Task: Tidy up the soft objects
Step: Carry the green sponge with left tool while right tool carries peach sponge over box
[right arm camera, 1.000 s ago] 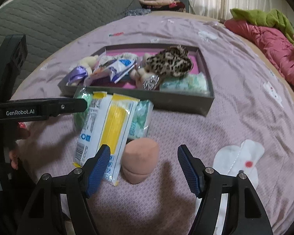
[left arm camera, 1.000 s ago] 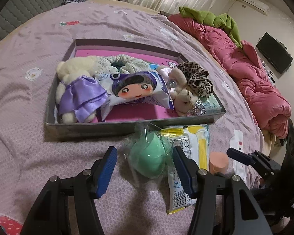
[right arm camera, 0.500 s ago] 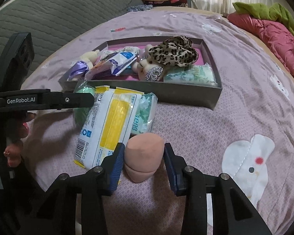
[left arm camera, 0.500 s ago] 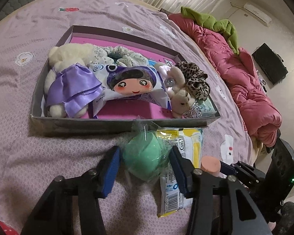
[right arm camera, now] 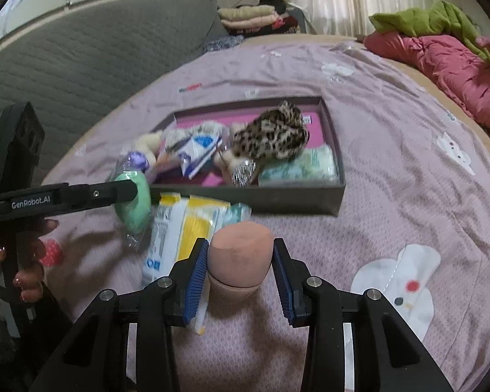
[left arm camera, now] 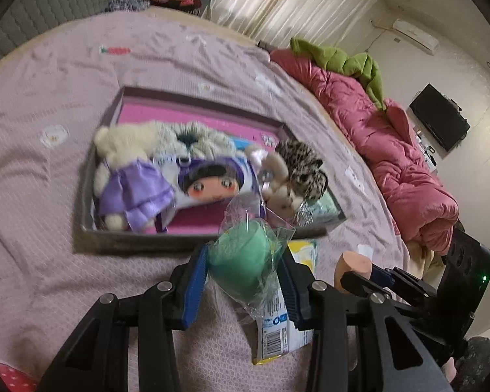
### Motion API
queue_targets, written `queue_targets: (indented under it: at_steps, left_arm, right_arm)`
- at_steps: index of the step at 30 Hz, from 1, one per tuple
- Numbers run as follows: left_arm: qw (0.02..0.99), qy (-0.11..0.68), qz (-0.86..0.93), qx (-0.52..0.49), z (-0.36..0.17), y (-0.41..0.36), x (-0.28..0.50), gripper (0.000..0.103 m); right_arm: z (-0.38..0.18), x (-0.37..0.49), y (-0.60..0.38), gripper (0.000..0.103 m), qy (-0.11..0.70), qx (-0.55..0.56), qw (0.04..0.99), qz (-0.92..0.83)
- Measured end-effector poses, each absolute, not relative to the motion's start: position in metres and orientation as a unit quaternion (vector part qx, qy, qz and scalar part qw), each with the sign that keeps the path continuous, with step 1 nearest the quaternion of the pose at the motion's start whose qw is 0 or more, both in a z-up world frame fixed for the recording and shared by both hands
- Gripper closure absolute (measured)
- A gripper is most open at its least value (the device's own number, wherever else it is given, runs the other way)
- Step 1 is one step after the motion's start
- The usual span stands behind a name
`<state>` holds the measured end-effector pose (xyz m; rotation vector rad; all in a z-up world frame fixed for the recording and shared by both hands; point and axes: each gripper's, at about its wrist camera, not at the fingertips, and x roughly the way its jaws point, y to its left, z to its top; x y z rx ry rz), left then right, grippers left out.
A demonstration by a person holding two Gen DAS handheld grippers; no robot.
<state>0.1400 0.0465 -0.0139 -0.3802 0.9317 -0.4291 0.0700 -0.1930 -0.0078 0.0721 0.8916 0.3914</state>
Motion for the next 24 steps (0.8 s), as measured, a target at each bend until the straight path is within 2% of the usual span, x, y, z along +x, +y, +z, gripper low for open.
queue_targets:
  at_steps: [11, 24]
  left_arm:
    - [0.894, 0.381, -0.165, -0.17, 0.015, 0.064, 0.137, 0.061]
    - [0.91, 0.368, -0.139, -0.133, 0.02, 0.064, 0.148, 0.061]
  right_arm:
    - [0.017, 0.084, -0.176, 0.063, 0.375, 0.032, 0.904, 0.203]
    - [0.032, 0.111, -0.16, 0.062, 0.345, 0.045, 0.913, 0.213]
